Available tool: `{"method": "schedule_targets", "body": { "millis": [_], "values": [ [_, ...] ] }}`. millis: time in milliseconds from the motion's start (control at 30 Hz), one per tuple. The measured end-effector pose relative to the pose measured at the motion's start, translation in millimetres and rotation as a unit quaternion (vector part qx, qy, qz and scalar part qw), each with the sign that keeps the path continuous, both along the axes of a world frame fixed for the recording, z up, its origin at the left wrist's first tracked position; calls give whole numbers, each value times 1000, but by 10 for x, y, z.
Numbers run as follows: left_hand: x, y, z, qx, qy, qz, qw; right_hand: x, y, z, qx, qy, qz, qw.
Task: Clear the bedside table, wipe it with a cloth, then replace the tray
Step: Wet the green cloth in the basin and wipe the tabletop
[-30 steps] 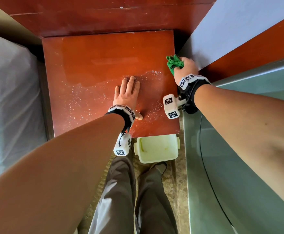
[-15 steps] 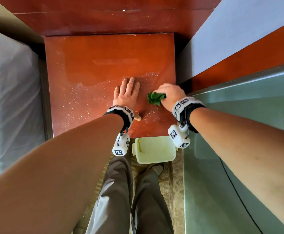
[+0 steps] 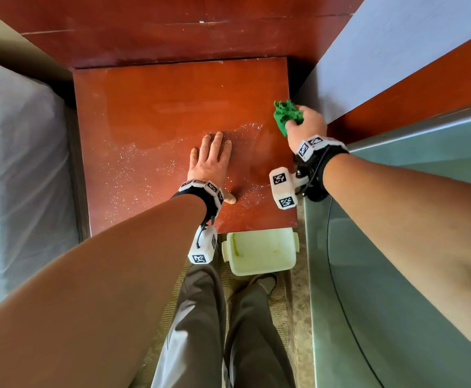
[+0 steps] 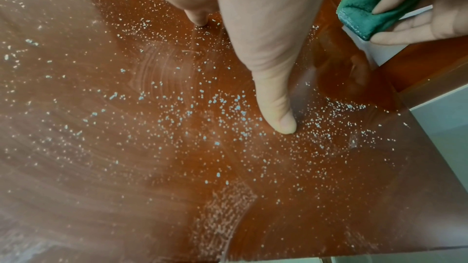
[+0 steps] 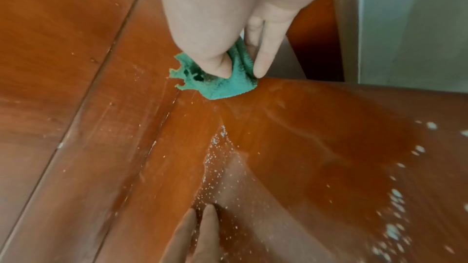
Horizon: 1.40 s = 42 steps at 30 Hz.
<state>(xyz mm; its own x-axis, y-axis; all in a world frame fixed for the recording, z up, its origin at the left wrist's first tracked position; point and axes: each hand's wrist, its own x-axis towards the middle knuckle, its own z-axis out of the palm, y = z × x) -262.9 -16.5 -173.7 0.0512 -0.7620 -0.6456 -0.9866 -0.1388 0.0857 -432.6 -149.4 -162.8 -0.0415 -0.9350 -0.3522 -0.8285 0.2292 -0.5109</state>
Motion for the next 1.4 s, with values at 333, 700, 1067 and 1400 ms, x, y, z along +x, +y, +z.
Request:
{"method": "schedule_targets", "body": {
  "millis": [333,700,1067,1400],
  "values": [
    [9,7,-36,-4,8,4,1000,217,21,-86,10,54,170,984],
    [15,11,-48,-4,4,4,1000,12,675,-1,31,25,416,909],
    [249,134,128,-28,-2,46,999,104,509,112,56,23,158,986],
    [630,398,99,21,-56,180,982,245,173,63,-12,46,41,998]
  ]
}}
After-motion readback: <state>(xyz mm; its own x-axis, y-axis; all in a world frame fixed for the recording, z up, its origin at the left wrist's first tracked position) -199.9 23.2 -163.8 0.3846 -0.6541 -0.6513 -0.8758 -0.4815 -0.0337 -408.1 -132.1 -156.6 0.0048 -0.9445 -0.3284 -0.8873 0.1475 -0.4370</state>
